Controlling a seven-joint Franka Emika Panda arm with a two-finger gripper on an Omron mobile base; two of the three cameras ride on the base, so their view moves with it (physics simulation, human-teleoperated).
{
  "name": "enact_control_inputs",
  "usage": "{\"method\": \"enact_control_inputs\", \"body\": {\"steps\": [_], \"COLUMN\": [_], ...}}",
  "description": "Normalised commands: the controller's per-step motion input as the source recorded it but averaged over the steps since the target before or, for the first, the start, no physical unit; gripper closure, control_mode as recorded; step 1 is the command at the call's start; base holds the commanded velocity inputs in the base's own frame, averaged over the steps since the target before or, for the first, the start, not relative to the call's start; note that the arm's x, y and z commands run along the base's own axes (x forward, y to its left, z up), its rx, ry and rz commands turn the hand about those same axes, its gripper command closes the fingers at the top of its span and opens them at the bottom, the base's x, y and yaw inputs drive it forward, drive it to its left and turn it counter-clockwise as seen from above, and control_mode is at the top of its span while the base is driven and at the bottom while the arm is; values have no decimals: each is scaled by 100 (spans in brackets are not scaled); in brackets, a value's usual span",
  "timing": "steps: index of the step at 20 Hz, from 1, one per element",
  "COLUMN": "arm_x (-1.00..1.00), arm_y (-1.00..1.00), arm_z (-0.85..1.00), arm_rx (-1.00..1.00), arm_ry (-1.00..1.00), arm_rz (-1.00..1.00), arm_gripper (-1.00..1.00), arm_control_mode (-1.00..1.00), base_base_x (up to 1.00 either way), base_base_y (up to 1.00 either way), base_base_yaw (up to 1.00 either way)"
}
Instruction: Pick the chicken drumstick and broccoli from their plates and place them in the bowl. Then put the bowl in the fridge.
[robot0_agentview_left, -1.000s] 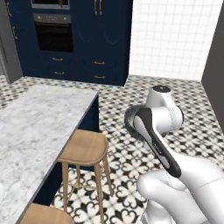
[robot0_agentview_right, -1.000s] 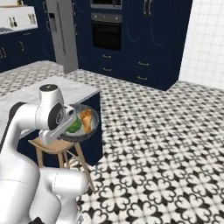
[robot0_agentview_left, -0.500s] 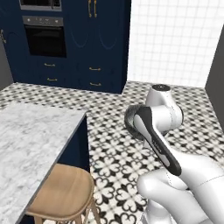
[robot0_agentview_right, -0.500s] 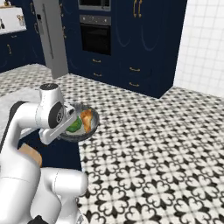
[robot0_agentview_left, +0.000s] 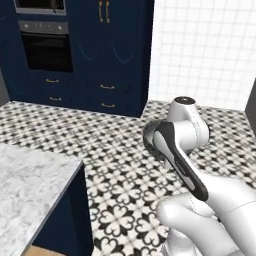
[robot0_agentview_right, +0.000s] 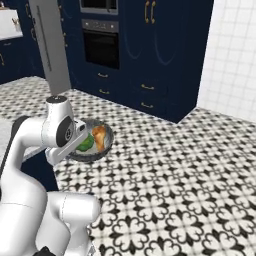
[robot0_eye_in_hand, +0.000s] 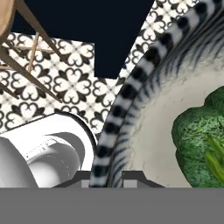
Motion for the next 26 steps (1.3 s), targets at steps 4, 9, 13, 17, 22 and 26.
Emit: {"method": "enact_control_inputs", "body": {"steps": [4, 9, 13, 17, 22, 26], "arm_x": [0, 0, 0, 0, 0, 0], "arm_y": [0, 0, 0, 0, 0, 0], "arm_z": [0, 0, 0, 0, 0, 0], "arm_rx": [0, 0, 0, 0, 0, 0], "arm_ry": [0, 0, 0, 0, 0, 0], "arm_rz": [0, 0, 0, 0, 0, 0], "arm_gripper": [100, 100, 100, 100, 100, 100], "arm_control_mode": [100, 100, 100, 100, 100, 100], "base_base_x": [100, 100, 100, 100, 100, 100], "base_base_y": [0, 0, 0, 0, -4, -10], "base_base_yaw": [17, 22, 35, 38, 41, 46]}}
